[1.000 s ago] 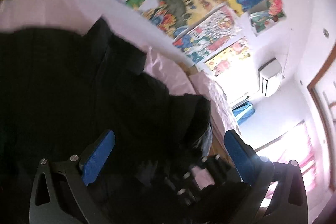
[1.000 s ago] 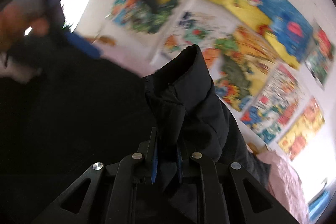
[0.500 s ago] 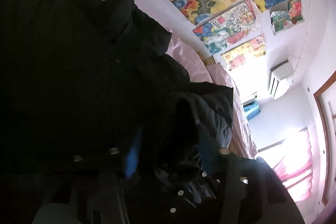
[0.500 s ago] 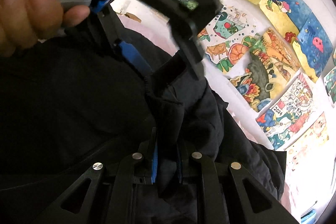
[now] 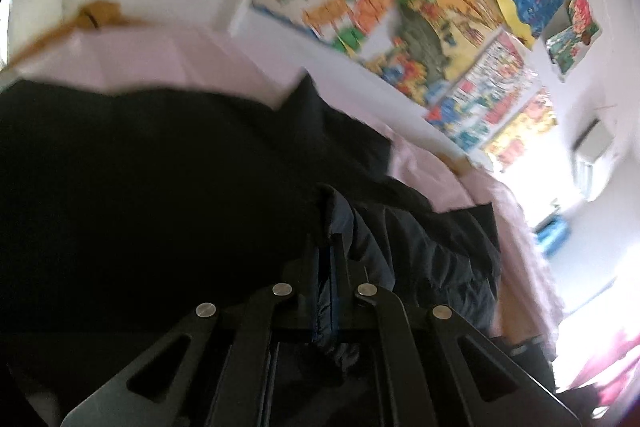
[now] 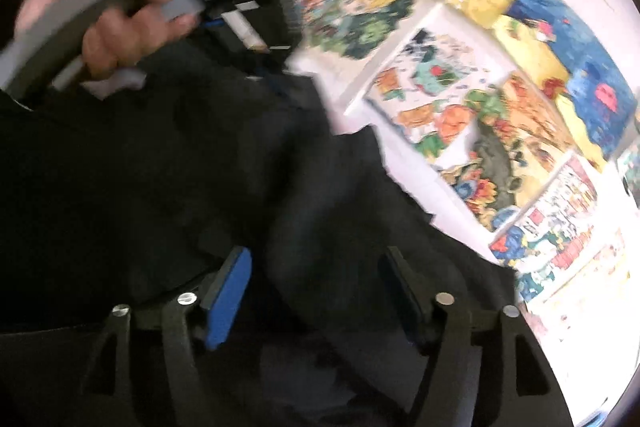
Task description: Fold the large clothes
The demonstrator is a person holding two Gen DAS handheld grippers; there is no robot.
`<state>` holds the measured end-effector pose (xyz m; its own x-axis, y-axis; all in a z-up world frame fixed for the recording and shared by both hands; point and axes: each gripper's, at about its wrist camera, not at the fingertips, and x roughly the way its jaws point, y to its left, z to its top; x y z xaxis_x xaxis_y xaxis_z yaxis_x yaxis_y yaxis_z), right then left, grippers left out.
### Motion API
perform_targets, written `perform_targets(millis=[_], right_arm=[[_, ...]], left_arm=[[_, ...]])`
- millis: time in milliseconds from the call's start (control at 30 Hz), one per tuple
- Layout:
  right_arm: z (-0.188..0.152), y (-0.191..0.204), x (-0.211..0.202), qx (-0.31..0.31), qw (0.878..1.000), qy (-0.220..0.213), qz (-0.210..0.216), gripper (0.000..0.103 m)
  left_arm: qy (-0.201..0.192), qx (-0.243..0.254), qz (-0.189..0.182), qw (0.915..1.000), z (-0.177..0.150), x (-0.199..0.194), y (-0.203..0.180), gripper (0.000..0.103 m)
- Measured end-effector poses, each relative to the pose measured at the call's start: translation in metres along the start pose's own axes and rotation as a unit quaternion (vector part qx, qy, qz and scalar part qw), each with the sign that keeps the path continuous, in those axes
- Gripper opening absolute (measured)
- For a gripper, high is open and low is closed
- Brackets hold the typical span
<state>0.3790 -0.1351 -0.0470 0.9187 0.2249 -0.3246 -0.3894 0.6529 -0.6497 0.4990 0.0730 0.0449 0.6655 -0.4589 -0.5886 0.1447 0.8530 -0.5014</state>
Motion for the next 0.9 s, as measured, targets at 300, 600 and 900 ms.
perform_targets(millis=[300, 600, 900], right_arm=[[-0.015, -0.087, 0.034, 0.163, 0.984, 0.071, -0.030, 0.069], [-0.089, -0.150, 0.110, 0.287, 0.931, 0.223, -0.036, 0.069], [-0.121, -0.128, 0.147, 0.254, 0.921, 0.293, -0.029, 0.073]], left_arm=[[-0.001, 0.078, 0.144, 0.9865, -0.009, -0.005, 0.033, 0.002], [0.038, 0.152, 0.246, 0.9564, -0.044, 0.051, 0.059, 0.003], [0.062, 0.139, 0.254, 0.9550, -0.049, 0.073, 0.081, 0.007]])
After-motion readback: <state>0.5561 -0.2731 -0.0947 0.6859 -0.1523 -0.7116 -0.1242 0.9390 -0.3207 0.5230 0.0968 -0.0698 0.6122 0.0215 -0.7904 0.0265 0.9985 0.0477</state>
